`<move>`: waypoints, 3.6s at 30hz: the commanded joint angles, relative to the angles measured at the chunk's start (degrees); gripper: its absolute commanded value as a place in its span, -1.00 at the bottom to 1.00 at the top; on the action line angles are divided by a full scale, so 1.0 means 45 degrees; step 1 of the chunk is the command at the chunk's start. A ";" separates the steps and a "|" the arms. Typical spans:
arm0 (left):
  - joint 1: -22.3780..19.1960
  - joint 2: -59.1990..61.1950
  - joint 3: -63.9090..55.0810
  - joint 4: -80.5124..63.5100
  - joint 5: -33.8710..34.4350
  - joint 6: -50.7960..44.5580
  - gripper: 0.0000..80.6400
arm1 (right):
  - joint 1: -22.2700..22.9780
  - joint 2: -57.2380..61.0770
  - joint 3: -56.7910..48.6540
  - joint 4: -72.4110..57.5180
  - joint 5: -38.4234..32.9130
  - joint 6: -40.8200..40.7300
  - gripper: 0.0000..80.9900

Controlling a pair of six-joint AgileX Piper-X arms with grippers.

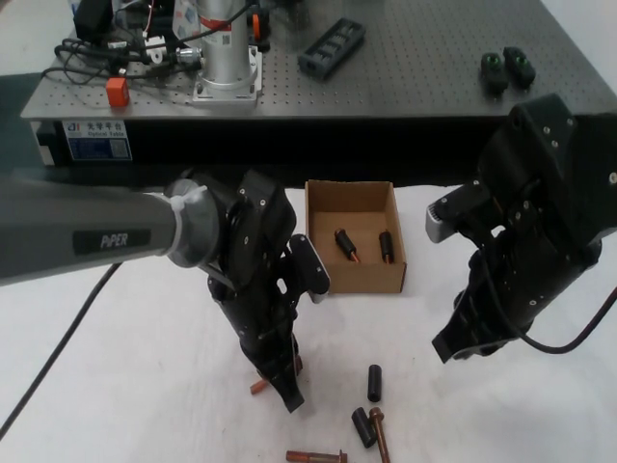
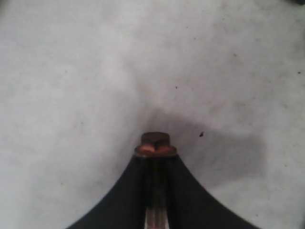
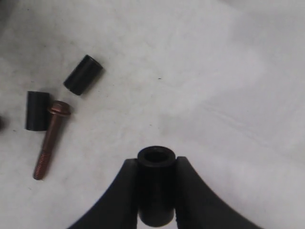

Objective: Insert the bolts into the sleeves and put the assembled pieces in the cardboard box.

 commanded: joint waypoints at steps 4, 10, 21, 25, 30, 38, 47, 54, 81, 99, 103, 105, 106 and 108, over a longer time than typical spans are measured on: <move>0.0095 -0.1694 -0.0274 -0.1090 0.0073 -0.2164 -0.99 | 0.0001 -0.1332 0.1169 -0.1758 -0.2252 0.0908 -0.98; 0.0139 -0.4638 0.1636 -0.5764 0.3129 -0.7767 -0.99 | 0.1307 -0.2572 0.3438 -0.5352 -0.5078 0.4054 -0.98; 0.0139 -0.6095 0.4040 -1.1332 0.4597 -1.2215 -0.99 | 0.2996 -0.2509 0.3773 -1.0749 -0.3673 0.6672 -0.98; 0.0139 -0.6095 0.4040 -1.1332 0.4597 -1.2214 -0.99 | 0.2914 -0.2509 0.3773 -1.1496 -0.3487 0.6815 -0.98; 0.0139 -0.6095 0.4040 -1.1332 0.4692 -1.2214 -0.99 | 0.2914 -0.2509 0.3773 -1.2183 -0.3005 0.6902 -0.98; 0.0139 -0.6095 0.4040 -1.1332 0.4820 -1.2214 -0.99 | 0.2878 -0.2509 0.3773 -1.2761 -0.2358 0.6902 -0.98; 0.0139 -0.6095 0.4144 -1.1212 0.5251 -1.2214 -0.99 | 0.2878 -0.2509 0.3773 -1.3430 -0.2388 0.6902 -0.98; 0.0139 -0.6095 0.4144 -1.1248 0.5251 -1.2214 -0.99 | 0.2878 -0.2846 0.3773 -1.3468 -0.2519 0.6902 -0.98; 0.0051 -0.6095 0.4144 -0.5722 0.3392 -0.7017 0.20 | -0.0073 0.2175 -0.1349 -1.0416 -0.0863 0.3726 -0.98; -0.2383 -0.2783 0.2688 -0.0821 -0.0581 -0.0462 -0.03 | -0.0038 0.8759 -0.8537 -0.3523 0.0666 0.1944 -0.76; -0.2376 -0.1923 0.1622 -0.0235 -0.0699 0.0271 -0.03 | -0.0038 0.8794 -0.8537 -0.3209 0.0666 0.1945 -0.17; -0.2406 -0.1656 0.1147 0.0093 -0.0720 0.0624 -0.03 | -0.0070 0.8794 -0.8537 -0.3086 0.0666 0.1945 -0.04; -0.2444 -0.1563 0.0972 0.0203 -0.0722 0.0741 -0.03 | -0.0087 0.8794 -0.8537 -0.3015 0.0615 0.1945 -0.04; -0.2538 -0.1434 0.0787 0.0222 -0.0735 0.0870 -0.03 | -0.0124 0.8757 -0.8537 -0.2916 0.0614 0.1945 -0.05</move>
